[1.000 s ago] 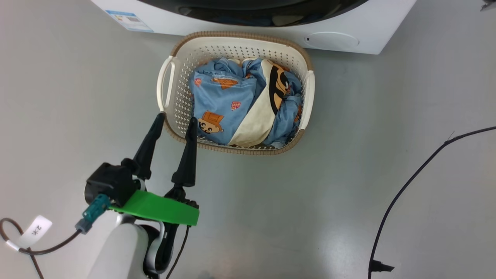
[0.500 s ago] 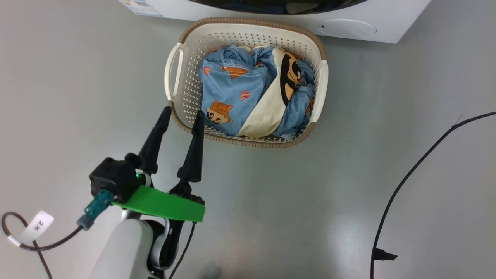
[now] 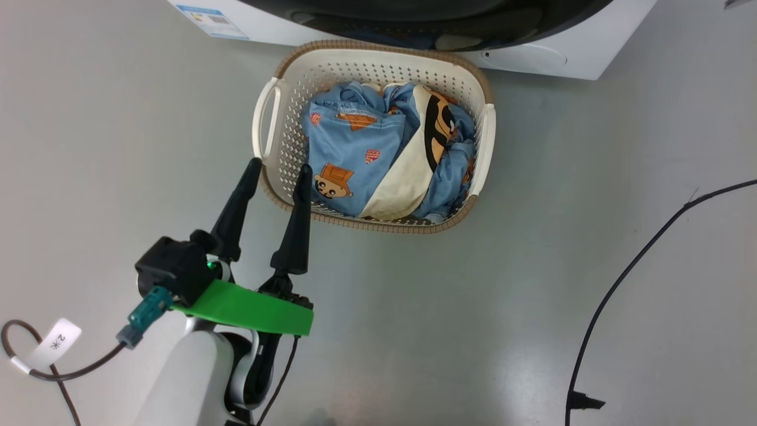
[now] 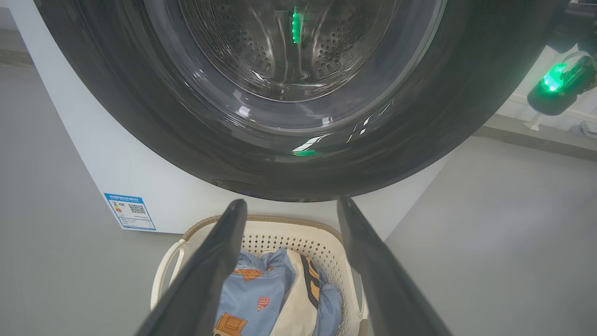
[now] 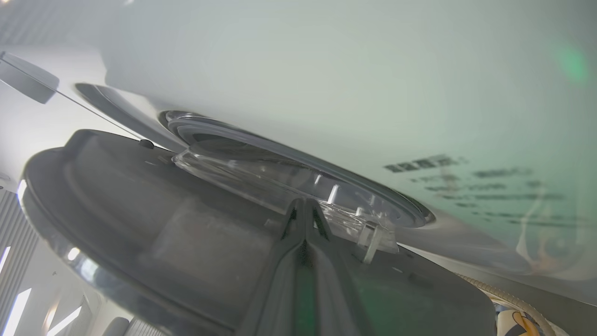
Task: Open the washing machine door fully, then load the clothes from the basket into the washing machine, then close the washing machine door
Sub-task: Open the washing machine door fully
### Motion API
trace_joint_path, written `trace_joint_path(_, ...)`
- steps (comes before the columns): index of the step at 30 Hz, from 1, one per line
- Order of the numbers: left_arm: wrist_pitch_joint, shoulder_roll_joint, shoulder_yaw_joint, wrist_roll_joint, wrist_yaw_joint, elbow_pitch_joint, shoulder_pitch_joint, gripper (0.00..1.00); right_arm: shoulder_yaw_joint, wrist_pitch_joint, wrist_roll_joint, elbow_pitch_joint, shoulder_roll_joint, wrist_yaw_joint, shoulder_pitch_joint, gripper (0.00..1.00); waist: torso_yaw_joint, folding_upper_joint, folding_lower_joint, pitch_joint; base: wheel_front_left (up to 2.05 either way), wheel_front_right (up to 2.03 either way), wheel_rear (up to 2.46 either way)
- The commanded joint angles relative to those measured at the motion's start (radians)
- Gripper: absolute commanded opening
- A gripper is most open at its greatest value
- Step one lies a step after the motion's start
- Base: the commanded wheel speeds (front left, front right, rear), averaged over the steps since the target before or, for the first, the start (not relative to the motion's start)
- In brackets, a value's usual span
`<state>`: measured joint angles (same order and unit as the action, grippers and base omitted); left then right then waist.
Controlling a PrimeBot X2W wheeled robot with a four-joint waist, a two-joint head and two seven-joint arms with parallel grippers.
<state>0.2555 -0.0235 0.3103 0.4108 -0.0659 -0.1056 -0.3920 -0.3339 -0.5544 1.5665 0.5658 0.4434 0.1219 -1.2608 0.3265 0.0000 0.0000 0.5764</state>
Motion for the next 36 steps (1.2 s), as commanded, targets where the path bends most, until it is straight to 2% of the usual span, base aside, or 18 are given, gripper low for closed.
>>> trace_joint_path(1, 0.006, -0.027, -0.031, 0.0, 0.002, 0.015, 0.007, 1.0, -0.021, -0.013, -0.007, -0.038, -0.034, 0.009, 0.037, 0.0, -0.004, 0.0, 0.0, -0.009, 0.0, 0.0, 0.0)
trace_joint_path(36, 0.006, -0.027, -0.065, -0.062, -0.011, -0.006, 0.121, 1.0, -0.132, -0.075, 0.008, -0.132, -0.095, 0.009, 0.312, 0.0, -0.035, 0.0, 0.0, -0.222, 0.0, 0.0, 0.0)
